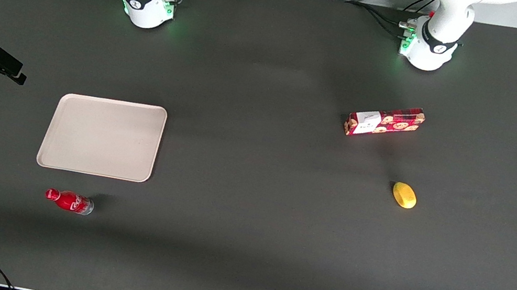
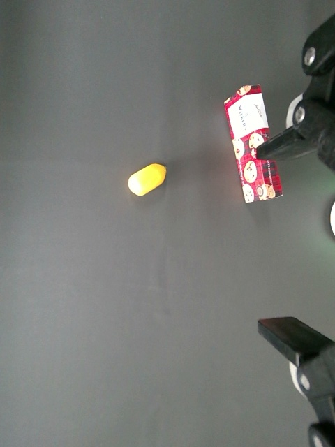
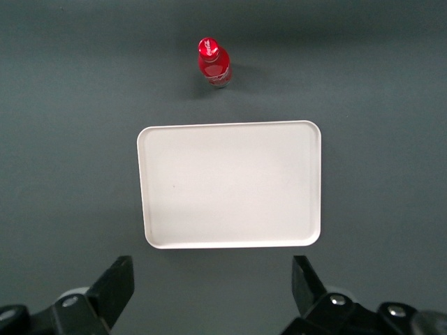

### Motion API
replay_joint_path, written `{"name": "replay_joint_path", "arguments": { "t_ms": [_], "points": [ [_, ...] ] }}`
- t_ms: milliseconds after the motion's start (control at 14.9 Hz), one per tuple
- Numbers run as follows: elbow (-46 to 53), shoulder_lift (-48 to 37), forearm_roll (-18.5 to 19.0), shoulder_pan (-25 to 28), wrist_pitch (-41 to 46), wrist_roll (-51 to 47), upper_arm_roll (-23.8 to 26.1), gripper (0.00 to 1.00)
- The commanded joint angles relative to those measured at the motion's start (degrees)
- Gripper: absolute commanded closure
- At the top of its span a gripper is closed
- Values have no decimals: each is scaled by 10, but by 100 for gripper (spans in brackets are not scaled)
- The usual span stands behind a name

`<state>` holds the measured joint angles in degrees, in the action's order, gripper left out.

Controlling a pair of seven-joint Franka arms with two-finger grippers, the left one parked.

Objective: Place coke bottle on tray
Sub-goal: 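Move the right gripper down over the red Coca-Cola bottle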

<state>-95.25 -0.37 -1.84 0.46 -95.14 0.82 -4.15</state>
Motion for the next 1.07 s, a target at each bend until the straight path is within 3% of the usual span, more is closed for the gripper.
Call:
{"name": "replay_joint_path", "arguments": {
  "t_ms": [0, 470, 1007],
  "points": [
    [-1, 1, -11, 0, -11, 1, -2, 0],
    [30, 39, -10, 1, -23, 5, -1, 0],
    [264, 212, -11, -1, 17, 5, 5, 0]
  ]
}}
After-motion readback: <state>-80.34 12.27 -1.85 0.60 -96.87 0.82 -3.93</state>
